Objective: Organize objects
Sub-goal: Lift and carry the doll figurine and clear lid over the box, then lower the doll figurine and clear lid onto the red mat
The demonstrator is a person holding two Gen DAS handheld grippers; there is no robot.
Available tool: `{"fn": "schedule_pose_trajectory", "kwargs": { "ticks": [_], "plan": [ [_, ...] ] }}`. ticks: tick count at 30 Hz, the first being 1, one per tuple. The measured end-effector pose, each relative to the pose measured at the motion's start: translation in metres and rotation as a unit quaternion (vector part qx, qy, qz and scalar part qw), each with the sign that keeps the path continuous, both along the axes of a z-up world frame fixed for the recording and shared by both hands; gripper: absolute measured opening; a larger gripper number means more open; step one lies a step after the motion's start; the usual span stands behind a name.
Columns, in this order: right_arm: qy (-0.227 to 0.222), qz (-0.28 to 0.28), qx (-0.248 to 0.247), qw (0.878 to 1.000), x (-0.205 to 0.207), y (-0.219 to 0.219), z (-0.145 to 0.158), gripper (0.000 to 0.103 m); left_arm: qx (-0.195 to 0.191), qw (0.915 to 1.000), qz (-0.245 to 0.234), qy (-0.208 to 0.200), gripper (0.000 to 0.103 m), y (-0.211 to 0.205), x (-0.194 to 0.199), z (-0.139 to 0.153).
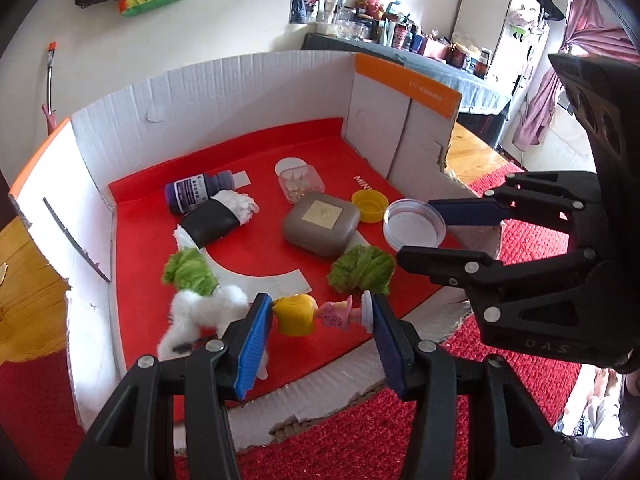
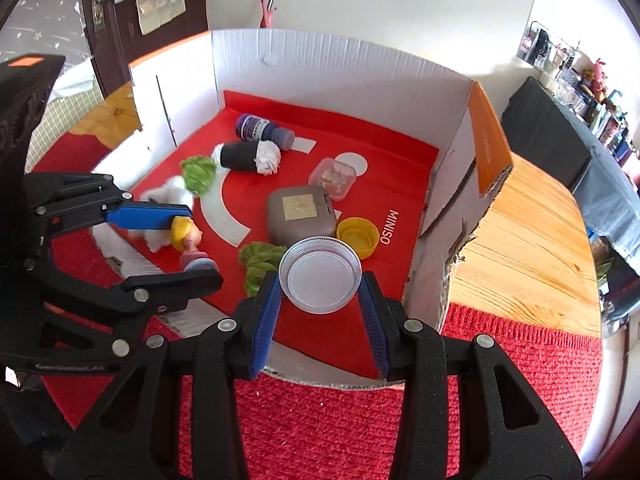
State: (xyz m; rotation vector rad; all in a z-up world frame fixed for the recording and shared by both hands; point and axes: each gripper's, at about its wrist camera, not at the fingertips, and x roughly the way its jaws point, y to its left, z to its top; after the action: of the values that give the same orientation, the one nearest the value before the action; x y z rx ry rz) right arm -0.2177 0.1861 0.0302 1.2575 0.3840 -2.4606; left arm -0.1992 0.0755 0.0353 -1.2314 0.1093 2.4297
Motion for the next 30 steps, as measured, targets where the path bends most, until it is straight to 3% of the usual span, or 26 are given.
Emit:
{"fn": "schedule_pose_trajectory", "kwargs": {
  "ticks": [2,6,15,20,30],
  "plan": [
    [-0.004,0.002,0.006,1.000,-0.003,-0.001,-0.003,0.038,0.011,0.9999,-0.001,-0.009,0.053,-0.005,-0.002,-0.001],
    [-0.013,0.008,0.012,1.000,-0.006,-0.005,-0.006,0.038,-0.012,0.9998,0.018,-0.002,0.053,-0.013,-0.006,-0.002],
    [-0.034,0.023,-0.002,0.999,-0.013,-0.017,-0.008,0.038,-0.024,0.9990,0.036,-0.012,0.053,-0.029,-0.019,-0.009],
    [-0.051,0.015,-0.007,0.999,-0.018,-0.013,-0.013,0.038,-0.058,0.9969,0.053,-0.006,0.053,-0.028,-0.024,-0.011],
    [-0.067,0.022,-0.030,0.997,-0.019,-0.013,-0.017,0.038,-0.054,0.9965,0.063,-0.007,0.053,-0.029,-0.028,-0.013]
  ]
}}
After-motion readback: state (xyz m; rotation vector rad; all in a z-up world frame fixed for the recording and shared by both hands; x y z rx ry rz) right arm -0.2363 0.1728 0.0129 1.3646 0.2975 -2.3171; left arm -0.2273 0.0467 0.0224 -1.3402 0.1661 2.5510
